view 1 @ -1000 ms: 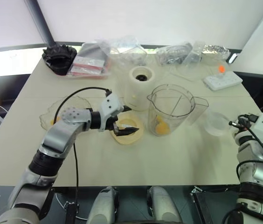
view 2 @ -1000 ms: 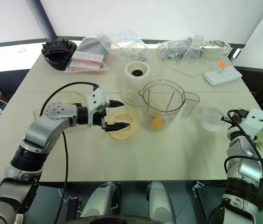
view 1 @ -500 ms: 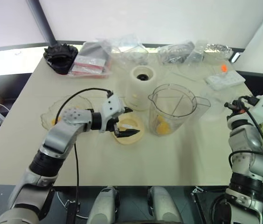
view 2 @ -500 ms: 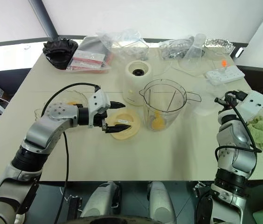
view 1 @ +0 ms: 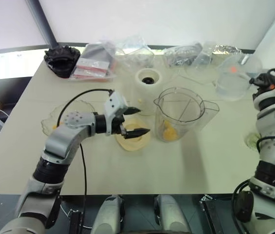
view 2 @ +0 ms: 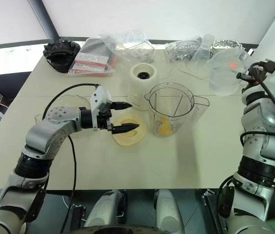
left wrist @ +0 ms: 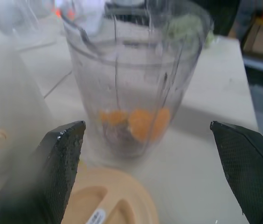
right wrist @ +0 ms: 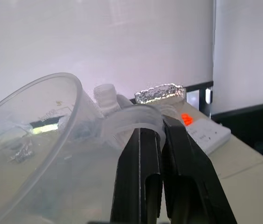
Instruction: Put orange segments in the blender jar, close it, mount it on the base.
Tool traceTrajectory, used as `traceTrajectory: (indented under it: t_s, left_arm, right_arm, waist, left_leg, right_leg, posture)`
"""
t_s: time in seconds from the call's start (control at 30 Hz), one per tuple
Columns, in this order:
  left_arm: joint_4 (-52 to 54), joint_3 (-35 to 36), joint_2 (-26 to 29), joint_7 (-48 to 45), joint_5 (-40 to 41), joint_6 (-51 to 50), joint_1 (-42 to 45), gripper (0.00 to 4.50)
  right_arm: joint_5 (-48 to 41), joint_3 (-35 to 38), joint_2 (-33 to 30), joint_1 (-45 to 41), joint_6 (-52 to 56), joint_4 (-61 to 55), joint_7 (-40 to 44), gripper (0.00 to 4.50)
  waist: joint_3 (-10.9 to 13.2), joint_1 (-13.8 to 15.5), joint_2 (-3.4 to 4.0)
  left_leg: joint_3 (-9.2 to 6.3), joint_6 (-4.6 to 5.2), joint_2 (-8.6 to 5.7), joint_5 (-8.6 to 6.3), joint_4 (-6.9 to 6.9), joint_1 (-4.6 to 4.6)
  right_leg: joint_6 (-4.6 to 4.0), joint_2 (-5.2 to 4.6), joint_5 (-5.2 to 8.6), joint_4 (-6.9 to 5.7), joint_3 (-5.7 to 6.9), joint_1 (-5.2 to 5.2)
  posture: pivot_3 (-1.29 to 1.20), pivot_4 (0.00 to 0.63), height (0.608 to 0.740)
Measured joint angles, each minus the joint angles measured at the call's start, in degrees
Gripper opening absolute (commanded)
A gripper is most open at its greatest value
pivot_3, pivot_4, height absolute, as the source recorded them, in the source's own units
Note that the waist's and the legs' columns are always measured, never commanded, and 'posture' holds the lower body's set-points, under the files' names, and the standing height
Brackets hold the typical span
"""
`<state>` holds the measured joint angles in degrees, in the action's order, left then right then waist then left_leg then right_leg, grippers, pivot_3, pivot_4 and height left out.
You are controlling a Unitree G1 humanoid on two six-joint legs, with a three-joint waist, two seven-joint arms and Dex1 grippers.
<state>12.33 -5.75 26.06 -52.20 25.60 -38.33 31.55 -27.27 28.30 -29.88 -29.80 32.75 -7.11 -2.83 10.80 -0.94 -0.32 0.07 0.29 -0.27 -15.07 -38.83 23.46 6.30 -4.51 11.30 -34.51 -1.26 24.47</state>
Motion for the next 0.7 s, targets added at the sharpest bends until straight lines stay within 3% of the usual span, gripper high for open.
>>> traceTrajectory:
  t_s: [0.37,0.7]
  left_arm:
    - [3.42,4.24,-0.43,2.23,5.71,-1.04,-3.38,4.50]
    - [3.50,2.30,-0.48,2.65,4.98,0.65,-3.83,4.50]
  right_arm:
    - [1.27,-3.52,-8.79,-1.43,3.63,-4.73,7.30,0.01]
    - [4.60,-7.92,-10.73,0.13,3.69,-8.03,12.28,0.01]
  waist:
    - [0.00,0.19,0.00]
    - [0.01,0.26,-0.02]
  left_leg:
    - [0.03,0.00,0.00,0.00,0.03,0.03]
    - [0.05,0.00,0.00,0.00,0.04,0.05]
  right_leg:
    - [0.00,0.00,0.00,0.10,-0.01,0.01]
    - [-0.01,-0.01,0.00,0.15,-0.01,0.01]
  posture:
    - [0.00,0.150,0.740]
    - [0.00,0.150,0.740]
